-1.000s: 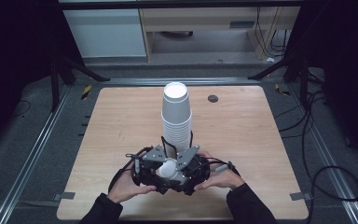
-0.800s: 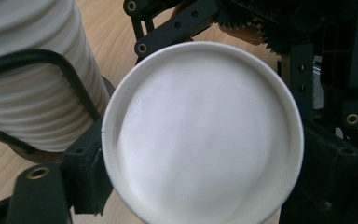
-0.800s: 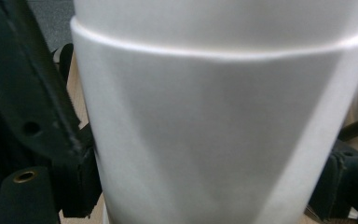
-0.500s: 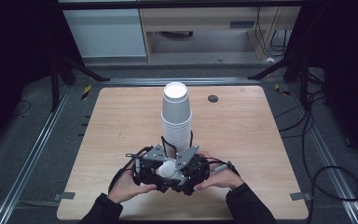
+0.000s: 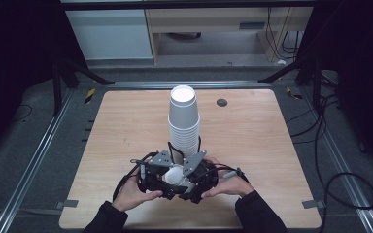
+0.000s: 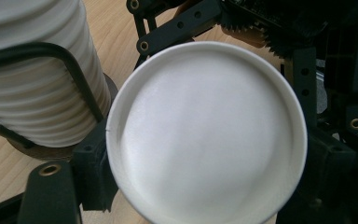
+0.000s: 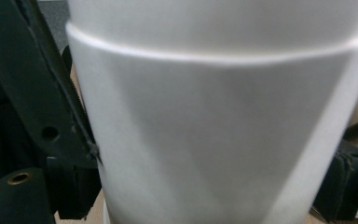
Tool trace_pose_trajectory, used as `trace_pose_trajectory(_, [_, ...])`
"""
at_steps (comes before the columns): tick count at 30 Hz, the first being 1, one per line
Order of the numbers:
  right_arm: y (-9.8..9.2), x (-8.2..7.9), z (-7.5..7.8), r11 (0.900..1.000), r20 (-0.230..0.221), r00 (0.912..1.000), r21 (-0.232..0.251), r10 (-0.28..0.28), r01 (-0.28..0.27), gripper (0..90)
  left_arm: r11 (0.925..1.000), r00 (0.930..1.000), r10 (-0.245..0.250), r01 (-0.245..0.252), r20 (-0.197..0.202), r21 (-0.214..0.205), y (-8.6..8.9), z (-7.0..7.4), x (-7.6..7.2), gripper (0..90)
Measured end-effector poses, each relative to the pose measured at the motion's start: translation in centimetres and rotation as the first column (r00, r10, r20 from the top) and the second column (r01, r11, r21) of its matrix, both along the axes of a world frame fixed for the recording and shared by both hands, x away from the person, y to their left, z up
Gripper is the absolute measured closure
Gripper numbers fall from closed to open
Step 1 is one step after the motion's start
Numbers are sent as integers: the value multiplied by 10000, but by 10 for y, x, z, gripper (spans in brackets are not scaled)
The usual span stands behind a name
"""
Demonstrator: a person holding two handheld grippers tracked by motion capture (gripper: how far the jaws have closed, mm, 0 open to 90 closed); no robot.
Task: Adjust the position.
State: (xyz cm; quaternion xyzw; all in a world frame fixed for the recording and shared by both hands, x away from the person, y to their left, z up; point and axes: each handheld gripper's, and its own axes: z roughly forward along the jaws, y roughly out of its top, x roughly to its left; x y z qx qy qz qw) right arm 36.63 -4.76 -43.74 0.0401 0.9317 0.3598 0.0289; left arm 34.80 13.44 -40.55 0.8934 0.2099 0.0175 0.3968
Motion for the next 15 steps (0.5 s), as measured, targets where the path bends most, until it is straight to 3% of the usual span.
trace_pose_trajectory(5, [-1, 0, 2, 9999, -367, 9992, 73, -139, 142, 84, 10000, 10000, 7, -7, 21, -36, 1, 0, 0, 213])
trace_pose_trajectory(15, [-14, 3, 13, 9985, -280, 9985, 298, -461, 470, 44, 9997, 9997, 147, -144, 181, -212, 9, 6, 0, 212])
